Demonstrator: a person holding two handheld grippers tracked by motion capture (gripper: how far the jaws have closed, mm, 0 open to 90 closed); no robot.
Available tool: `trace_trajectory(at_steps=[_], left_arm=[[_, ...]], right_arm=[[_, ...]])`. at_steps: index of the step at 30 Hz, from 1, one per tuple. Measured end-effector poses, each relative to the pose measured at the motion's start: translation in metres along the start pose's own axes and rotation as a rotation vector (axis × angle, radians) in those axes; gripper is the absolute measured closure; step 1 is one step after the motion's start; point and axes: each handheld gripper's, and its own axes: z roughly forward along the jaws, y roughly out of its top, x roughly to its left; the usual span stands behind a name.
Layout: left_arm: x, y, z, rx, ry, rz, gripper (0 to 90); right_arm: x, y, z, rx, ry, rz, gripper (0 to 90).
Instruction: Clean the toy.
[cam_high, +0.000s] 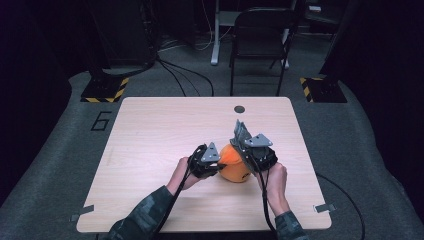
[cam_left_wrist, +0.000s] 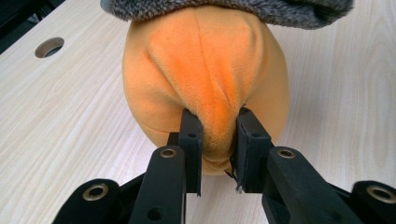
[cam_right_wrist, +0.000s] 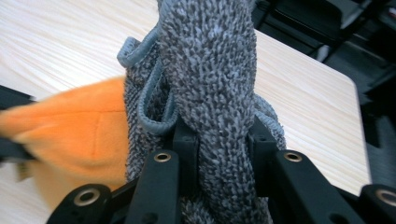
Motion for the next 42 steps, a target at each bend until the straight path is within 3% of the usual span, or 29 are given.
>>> trace_trajectory(at_steps=[6, 8, 11, 12, 15, 18, 19, 20, 22, 27, 29, 30, 31, 34, 35, 36, 37, 38, 39, 42], left_arm=[[0.009, -0.005, -0.001, 0.007, 0.013, -0.068, 74.7], [0.012, -0.006, -0.001, 0.009, 0.018, -0.088, 74.4], [0.015, -0.007, -0.001, 0.014, 0.023, -0.108, 73.5], [0.018, -0.008, -0.001, 0.017, 0.033, -0.136, 73.1], [0.022, -0.010, 0.000, 0.020, 0.041, -0.163, 71.7], [0.032, -0.017, 0.002, 0.020, 0.043, -0.217, 70.2], [0.032, -0.017, 0.002, 0.020, 0.043, -0.217, 69.8], [0.038, -0.021, 0.004, 0.010, 0.046, -0.258, 69.6], [0.043, -0.025, 0.006, 0.006, 0.047, -0.297, 68.7], [0.056, -0.032, 0.009, 0.007, 0.063, -0.366, 63.1], [0.058, -0.034, 0.009, 0.004, 0.073, -0.380, 58.2], [0.061, -0.037, 0.009, -0.005, 0.146, -0.393, 54.9], [0.064, -0.038, 0.008, -0.004, 0.192, -0.396, 51.9], [0.073, -0.044, 0.007, -0.022, 0.231, -0.439, 41.8], [0.073, -0.044, 0.007, -0.022, 0.231, -0.439, 39.4], [0.078, -0.048, 0.007, -0.029, 0.239, -0.464, 37.0], [0.079, -0.050, 0.006, -0.029, 0.244, -0.472, 35.5], [0.081, -0.051, 0.005, -0.025, 0.243, -0.469, 33.9], [0.081, -0.051, 0.005, -0.025, 0.243, -0.469, 31.3], [0.083, -0.050, -0.007, -0.055, 0.283, -0.465, 26.3]], right_arm=[[-0.031, -0.005, -0.020, -0.052, -0.012, 0.101, 70.6], [-0.041, -0.014, -0.021, -0.042, -0.013, 0.143, 70.4], [-0.049, -0.029, -0.019, 0.003, -0.031, 0.132, 70.3], [-0.052, -0.036, -0.018, 0.016, -0.032, 0.133, 70.2], [-0.062, -0.054, -0.013, 0.053, -0.009, 0.178, 70.1], [-0.065, -0.070, -0.007, 0.093, -0.004, 0.195, 69.9], [-0.065, -0.070, -0.007, 0.093, -0.004, 0.195, 69.9], [-0.065, -0.078, 0.000, 0.110, 0.002, 0.206, 69.7], [-0.064, -0.082, 0.008, 0.136, 0.011, 0.208, 69.3], [-0.059, -0.091, 0.033, 0.186, 0.006, 0.209, 64.8], [-0.058, -0.094, 0.042, 0.211, -0.005, 0.209, 56.9], [-0.059, -0.095, 0.046, 0.222, -0.001, 0.212, 51.3], [-0.059, -0.096, 0.050, 0.230, -0.007, 0.219, 46.4], [-0.062, -0.097, 0.053, 0.228, -0.011, 0.238, 33.4], [-0.062, -0.097, 0.053, 0.228, -0.011, 0.238, 33.4], [-0.063, -0.096, 0.049, 0.212, -0.020, 0.243, 21.8], [-0.064, -0.096, 0.047, 0.208, -0.017, 0.245, 18.2], [-0.065, -0.095, 0.044, 0.197, 0.003, 0.249, 13.2], [-0.066, -0.095, 0.041, 0.179, 0.006, 0.240, 13.6], [-0.068, -0.093, 0.029, 0.147, 0.031, 0.241, 7.1]])
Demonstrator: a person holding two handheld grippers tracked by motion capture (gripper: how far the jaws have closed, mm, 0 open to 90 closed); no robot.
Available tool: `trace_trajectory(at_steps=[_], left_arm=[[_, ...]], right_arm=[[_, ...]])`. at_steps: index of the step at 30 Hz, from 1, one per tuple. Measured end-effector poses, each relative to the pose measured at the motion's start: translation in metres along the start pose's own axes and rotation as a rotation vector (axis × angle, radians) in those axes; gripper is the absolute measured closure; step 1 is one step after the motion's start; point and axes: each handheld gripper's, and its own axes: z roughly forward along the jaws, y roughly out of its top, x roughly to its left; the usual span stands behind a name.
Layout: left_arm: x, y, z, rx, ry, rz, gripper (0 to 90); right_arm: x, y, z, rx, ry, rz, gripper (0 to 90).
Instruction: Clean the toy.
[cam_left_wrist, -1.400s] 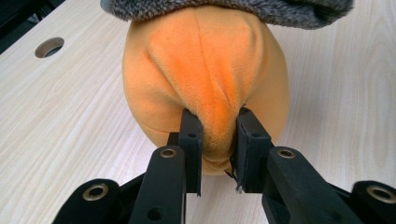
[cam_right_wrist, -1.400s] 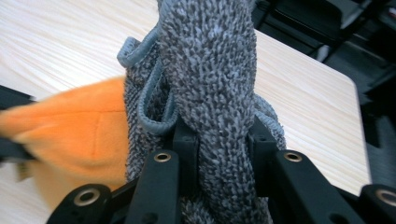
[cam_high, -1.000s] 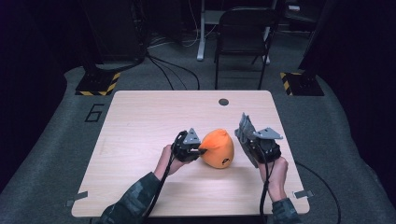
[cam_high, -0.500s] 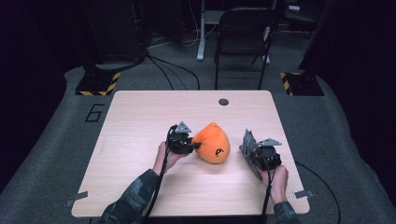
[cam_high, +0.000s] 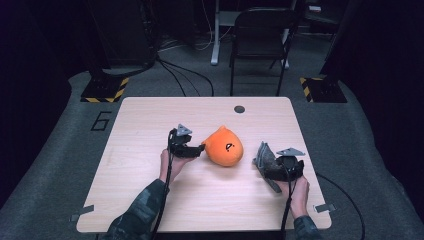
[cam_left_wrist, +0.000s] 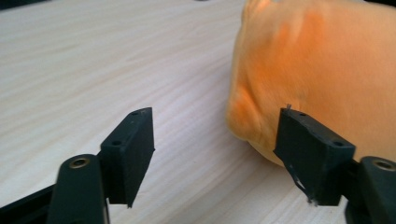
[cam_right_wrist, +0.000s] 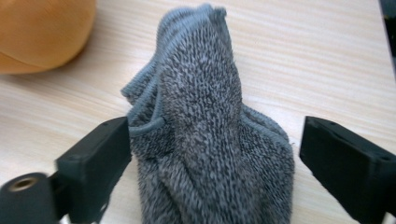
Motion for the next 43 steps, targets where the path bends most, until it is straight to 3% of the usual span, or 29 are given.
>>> trace_trajectory(at_steps=[8, 12, 16, 20, 26, 30, 32, 35, 36, 43], left_arm=[[0.006, -0.009, -0.034, -0.064, 0.021, 0.011, 15.1], [0.010, -0.021, -0.049, -0.110, 0.042, 0.012, 15.1], [0.016, -0.038, -0.063, -0.114, 0.074, 0.015, 13.9], [0.022, -0.058, -0.074, -0.056, 0.104, 0.028, 10.2], [0.032, -0.093, -0.085, 0.023, 0.163, 0.047, 7.5], [0.043, -0.114, -0.082, 0.128, 0.153, 0.040, 4.7], [0.047, -0.120, -0.081, 0.146, 0.141, 0.027, 4.9], [0.052, -0.125, -0.081, 0.156, 0.124, 0.005, 4.6], [0.052, -0.126, -0.082, 0.147, 0.132, -0.002, 4.4], [0.055, -0.126, -0.081, 0.166, 0.120, 0.010, 3.0]], right_arm=[[-0.010, -0.013, -0.023, -0.031, 0.061, -0.025, 0.0], [-0.017, -0.025, -0.029, -0.032, 0.055, -0.032, 0.0], [-0.027, -0.043, -0.035, -0.041, 0.041, -0.043, 0.0], [-0.037, -0.060, -0.037, -0.028, 0.059, -0.047, 0.0], [-0.045, -0.084, -0.034, 0.035, 0.044, -0.054, 0.0], [-0.051, -0.097, -0.030, 0.064, 0.066, -0.041, 0.0], [-0.052, -0.099, -0.030, 0.056, 0.069, -0.062, 0.0], [-0.055, -0.101, -0.029, 0.046, 0.090, -0.054, 0.0], [-0.056, -0.101, -0.029, 0.052, 0.101, -0.030, 0.0], [-0.061, -0.105, -0.027, 0.015, 0.118, -0.036, 0.0]])
